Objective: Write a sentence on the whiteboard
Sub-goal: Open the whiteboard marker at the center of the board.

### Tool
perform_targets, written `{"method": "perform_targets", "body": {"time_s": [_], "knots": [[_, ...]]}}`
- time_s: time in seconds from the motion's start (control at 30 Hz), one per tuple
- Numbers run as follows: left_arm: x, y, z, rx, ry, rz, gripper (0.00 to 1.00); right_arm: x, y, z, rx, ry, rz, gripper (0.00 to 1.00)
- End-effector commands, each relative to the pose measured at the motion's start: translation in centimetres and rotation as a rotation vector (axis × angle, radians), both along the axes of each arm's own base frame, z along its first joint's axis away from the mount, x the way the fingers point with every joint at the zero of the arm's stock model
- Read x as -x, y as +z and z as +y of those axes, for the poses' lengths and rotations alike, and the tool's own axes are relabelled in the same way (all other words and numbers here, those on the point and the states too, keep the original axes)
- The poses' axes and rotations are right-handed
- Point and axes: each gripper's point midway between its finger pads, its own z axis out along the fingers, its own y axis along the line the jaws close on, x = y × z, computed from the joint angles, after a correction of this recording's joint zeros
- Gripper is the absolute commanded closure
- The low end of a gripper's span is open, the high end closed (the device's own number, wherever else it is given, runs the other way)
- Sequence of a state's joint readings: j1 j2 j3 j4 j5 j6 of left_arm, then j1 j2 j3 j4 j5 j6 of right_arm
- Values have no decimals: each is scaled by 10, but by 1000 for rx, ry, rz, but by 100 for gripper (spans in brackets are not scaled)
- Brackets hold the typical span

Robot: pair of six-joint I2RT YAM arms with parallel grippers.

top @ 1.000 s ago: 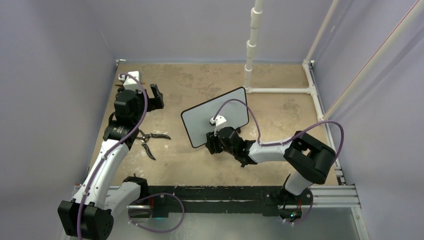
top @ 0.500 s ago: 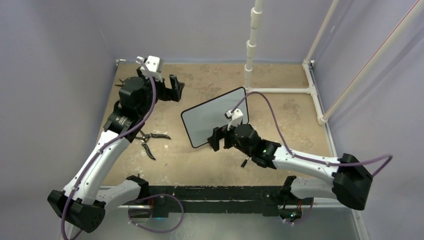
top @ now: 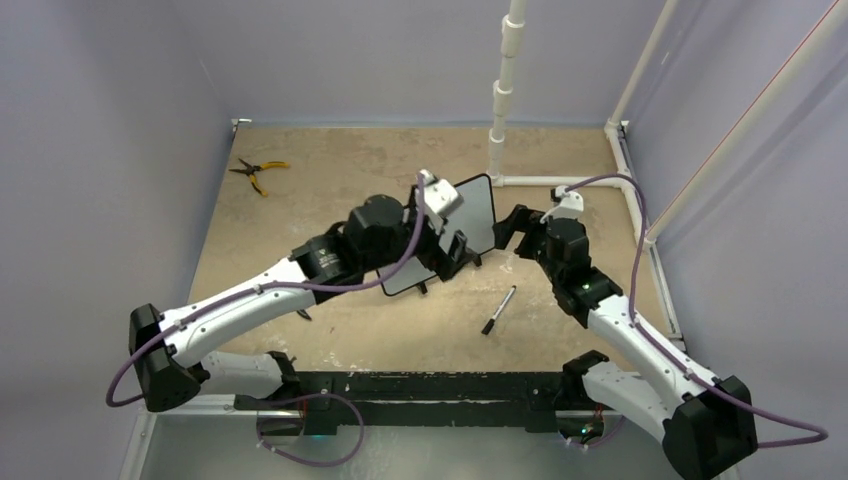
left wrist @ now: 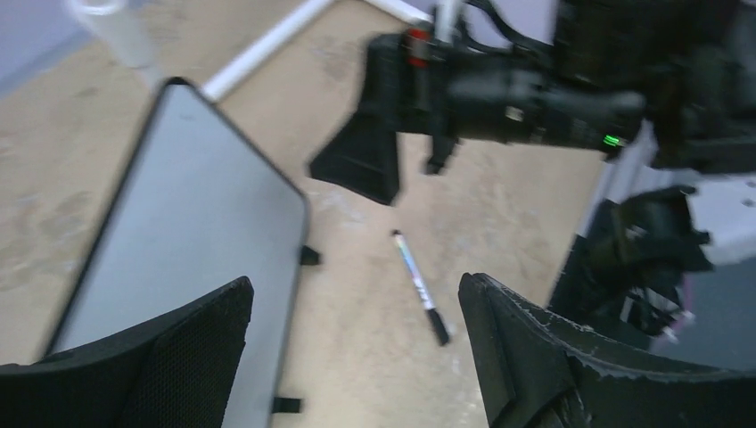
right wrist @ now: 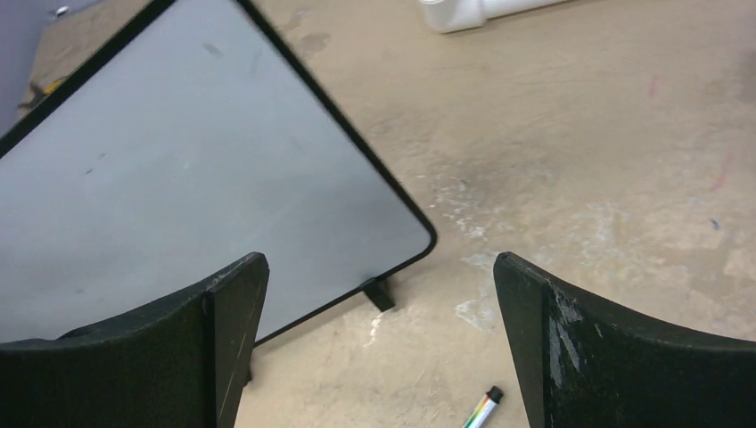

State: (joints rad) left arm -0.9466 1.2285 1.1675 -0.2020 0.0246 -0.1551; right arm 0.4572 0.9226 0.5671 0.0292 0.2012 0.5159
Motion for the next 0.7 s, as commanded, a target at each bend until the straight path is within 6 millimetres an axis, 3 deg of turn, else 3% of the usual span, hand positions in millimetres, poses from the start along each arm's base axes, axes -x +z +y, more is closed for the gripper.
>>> {"method": "perform_targets", "body": {"time_s": [0.0,0.13,0.3,0.47,0.67], "knots": [[41,-32,-45,15,-127,88,16,-7,-3,-29,-28,-151,41,1],[65,-93,-64,-79,-164,178,18,-11,-1,-53,-47,-307,42,1],[68,-170,-69,-234,-140,258,23,-8,8,-60,-111,-364,2,2],[70,-205,-81,-290,-135,290,30,-5,15,-62,-129,-373,-23,2],[75,-239,-92,-424,-98,264,30,-3,18,-71,-133,-427,-24,2]]}}
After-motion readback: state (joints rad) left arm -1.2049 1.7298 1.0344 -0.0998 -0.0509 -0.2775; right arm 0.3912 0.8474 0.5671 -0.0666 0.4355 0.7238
